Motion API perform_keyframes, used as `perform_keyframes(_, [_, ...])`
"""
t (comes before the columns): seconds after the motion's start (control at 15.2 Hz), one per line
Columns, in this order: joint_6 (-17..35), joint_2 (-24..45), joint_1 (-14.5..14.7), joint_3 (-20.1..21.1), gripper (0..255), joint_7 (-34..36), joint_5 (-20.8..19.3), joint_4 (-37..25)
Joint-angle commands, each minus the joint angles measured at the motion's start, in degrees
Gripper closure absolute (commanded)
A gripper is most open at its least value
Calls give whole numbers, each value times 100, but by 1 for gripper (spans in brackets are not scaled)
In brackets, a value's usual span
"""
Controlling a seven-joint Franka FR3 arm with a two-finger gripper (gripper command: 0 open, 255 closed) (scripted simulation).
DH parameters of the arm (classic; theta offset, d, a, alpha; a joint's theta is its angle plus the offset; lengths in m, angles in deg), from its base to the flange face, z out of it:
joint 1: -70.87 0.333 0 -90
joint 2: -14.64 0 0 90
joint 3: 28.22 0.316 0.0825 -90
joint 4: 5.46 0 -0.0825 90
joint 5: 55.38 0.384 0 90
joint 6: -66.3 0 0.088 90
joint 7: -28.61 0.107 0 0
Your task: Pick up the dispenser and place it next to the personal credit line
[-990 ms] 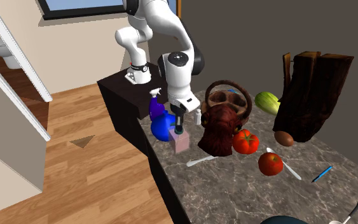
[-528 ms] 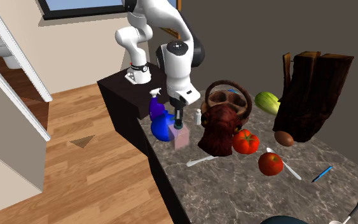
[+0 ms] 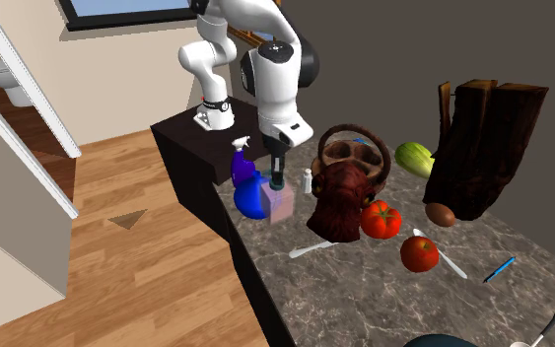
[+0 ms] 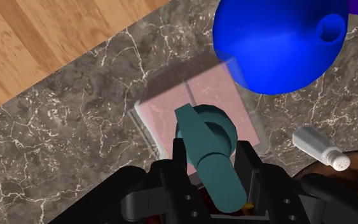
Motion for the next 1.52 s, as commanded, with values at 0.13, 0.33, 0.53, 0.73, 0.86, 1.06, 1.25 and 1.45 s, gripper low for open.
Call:
perform_keyframes(0.13, [-243,-119,2,-25,255,29,-42,-127])
perform_keyframes(0.33, [-436,-188,2,-39,255,53,-69,-255])
perform_keyframes(0.53, [-634,-246,-2,-51,255,77,-93,-399])
perform_keyframes(0.73, [-839,-292,-8,-62,255,99,-113,-560])
perform_keyframes(0.86, [-978,-317,-15,-68,255,113,-125,-677])
perform_keyframes(1.06, [-1193,-344,-27,-76,255,134,-139,-868])
perform_keyframes(1.25, [-1416,-358,-43,-82,255,154,-149,-1079])
perform_keyframes(1.45, [-1598,-360,-59,-86,255,169,-154,-1262])
